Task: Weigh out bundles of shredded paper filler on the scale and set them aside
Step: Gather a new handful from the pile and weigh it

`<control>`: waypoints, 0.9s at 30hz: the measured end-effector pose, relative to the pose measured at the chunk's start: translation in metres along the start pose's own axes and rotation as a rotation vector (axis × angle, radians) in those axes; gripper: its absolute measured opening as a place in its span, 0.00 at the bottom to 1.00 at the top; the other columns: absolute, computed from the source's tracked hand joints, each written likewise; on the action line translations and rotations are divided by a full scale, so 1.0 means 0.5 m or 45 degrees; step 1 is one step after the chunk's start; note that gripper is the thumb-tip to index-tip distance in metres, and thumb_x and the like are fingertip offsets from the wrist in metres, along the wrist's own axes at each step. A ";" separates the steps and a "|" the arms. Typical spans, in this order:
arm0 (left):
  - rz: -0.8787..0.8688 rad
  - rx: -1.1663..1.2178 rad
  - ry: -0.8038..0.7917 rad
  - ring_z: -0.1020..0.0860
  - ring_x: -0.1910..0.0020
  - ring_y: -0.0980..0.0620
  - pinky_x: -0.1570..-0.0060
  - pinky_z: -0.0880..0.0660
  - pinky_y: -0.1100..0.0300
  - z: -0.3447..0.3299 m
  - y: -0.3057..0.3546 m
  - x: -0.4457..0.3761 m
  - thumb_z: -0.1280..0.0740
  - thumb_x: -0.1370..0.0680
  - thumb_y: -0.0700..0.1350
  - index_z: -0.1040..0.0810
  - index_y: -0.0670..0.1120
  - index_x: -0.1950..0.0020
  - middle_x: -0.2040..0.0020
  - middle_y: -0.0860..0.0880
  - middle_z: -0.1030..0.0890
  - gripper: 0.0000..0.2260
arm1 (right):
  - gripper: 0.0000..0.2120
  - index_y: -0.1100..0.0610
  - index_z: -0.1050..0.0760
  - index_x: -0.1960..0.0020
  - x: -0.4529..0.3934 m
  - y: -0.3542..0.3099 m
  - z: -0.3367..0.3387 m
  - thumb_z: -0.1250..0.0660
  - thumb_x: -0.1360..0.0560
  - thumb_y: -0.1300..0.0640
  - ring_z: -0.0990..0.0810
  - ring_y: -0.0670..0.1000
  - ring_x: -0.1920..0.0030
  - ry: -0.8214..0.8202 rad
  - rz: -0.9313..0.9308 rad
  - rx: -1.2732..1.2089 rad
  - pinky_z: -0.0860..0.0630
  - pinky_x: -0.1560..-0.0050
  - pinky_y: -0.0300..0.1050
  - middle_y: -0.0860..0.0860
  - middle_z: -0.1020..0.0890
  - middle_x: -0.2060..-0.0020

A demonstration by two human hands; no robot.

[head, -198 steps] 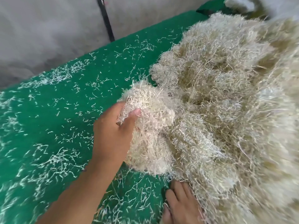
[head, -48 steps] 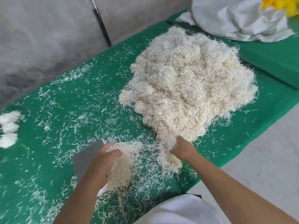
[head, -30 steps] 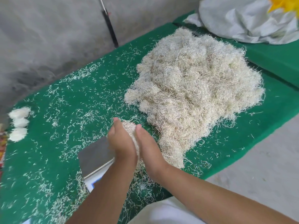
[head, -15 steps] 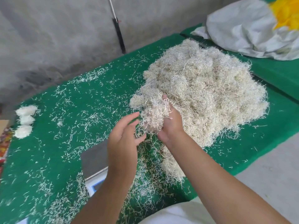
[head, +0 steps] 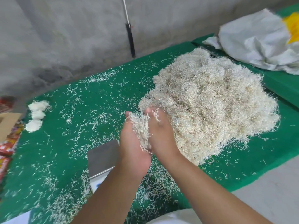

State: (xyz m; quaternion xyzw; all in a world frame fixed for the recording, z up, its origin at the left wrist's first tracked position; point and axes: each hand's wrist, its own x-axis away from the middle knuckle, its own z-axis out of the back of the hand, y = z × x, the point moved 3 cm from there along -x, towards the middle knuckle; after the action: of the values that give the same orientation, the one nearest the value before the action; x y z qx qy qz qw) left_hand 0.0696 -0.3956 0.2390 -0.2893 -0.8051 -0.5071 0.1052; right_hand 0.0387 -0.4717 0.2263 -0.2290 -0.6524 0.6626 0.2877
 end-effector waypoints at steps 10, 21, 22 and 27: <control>-0.056 -0.376 0.163 0.19 0.71 0.47 0.70 0.24 0.57 0.076 -0.033 -0.032 0.31 0.18 0.48 0.17 0.50 0.71 0.72 0.47 0.21 0.20 | 0.45 0.29 0.42 0.21 0.085 0.112 -0.020 0.36 0.33 0.17 0.37 0.44 0.24 -0.506 -0.529 -0.427 0.42 0.22 0.61 0.27 0.32 0.33; -0.109 -0.802 0.310 0.21 0.56 0.46 0.62 0.25 0.55 0.222 -0.077 -0.065 0.43 0.14 0.42 0.22 0.47 0.45 0.55 0.45 0.20 0.10 | 0.32 0.38 0.25 0.28 0.145 0.148 -0.089 0.43 0.23 0.23 0.21 0.35 0.37 -0.704 -0.488 -0.093 0.28 0.34 0.40 0.35 0.18 0.36; -0.048 -0.808 0.343 0.19 0.54 0.44 0.64 0.24 0.55 0.246 -0.072 -0.068 0.44 0.13 0.41 0.22 0.41 0.42 0.53 0.41 0.19 0.11 | 0.24 0.36 0.24 0.31 0.152 0.155 -0.100 0.42 0.21 0.27 0.21 0.32 0.40 -0.758 -0.470 -0.036 0.29 0.38 0.34 0.31 0.17 0.40; 0.313 -0.449 0.375 0.17 0.67 0.49 0.66 0.22 0.59 0.354 -0.052 -0.060 0.43 0.12 0.54 0.22 0.40 0.51 0.62 0.42 0.20 0.20 | 0.07 0.47 0.18 0.43 0.174 0.216 -0.173 0.36 0.14 0.51 0.19 0.44 0.64 -0.910 -0.342 0.183 0.23 0.62 0.43 0.41 0.15 0.60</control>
State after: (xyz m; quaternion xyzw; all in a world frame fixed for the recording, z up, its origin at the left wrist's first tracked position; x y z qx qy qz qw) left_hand 0.1009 -0.2595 0.1235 -0.3219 -0.6390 -0.6596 0.2303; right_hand 0.0247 -0.3473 0.1213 0.1247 -0.6877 0.7010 0.1417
